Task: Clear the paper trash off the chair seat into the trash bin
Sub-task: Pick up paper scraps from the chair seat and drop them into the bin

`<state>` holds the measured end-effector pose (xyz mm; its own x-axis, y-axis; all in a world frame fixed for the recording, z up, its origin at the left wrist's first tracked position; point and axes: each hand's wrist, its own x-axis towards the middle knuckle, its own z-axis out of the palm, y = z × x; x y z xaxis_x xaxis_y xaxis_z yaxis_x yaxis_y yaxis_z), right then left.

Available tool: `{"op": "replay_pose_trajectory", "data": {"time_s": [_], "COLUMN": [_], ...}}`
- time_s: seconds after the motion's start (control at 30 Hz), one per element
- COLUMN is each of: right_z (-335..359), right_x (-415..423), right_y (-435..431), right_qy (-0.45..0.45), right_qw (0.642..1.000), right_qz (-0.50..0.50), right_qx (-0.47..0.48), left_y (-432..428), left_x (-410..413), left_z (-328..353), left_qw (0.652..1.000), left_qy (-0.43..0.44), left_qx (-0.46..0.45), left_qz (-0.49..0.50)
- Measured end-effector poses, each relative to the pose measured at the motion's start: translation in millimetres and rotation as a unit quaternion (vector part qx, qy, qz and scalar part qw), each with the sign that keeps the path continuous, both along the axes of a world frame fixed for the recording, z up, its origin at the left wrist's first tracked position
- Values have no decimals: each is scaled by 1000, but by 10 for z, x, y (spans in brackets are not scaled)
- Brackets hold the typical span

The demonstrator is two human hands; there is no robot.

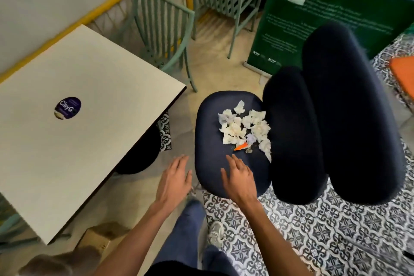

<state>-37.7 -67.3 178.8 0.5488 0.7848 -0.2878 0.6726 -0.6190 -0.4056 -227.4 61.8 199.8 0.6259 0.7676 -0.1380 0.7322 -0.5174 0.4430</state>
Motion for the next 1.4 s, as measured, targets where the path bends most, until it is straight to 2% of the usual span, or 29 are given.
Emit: {"op": "replay_pose_trajectory", "data": {"time_s": [0.43, 0.63, 0.83, 0.93, 1.0, 1.13, 1.3, 1.4], "right_z": [-517, -983, -1605, -2012, -2209, -2602, -2961, -3084], "right_x": [1015, 1539, 2068, 2327, 2455, 2617, 2532, 2445], "right_y": [331, 464, 729, 863, 924, 975, 835, 653], "right_qy": [88, 96, 77, 63, 64, 70, 68, 78], "right_qw": [980, 977, 986, 990, 990, 990, 986, 988], "right_qz": [-179, -184, -130, -93, -75, -48, -26, 8], "right_qx": [-20, -39, -69, -89, -101, -115, -151, -130], "left_y": [661, 658, 785, 909, 984, 1097, 1186, 1175], "left_x": [1554, 2045, 2530, 2748, 2827, 2985, 3173, 3252], "left_z": [-735, -1120, -1726, -2147, -2329, -2704, -3039, -3177], "left_qw": [991, 988, 981, 944, 921, 896, 847, 848], "left_qy": [31, 75, 87, 56, 49, 64, 57, 48], "left_qx": [-62, -94, -174, -285, -310, -335, -389, -379], "left_qz": [-112, -95, 1, 155, 230, 283, 357, 368]}}
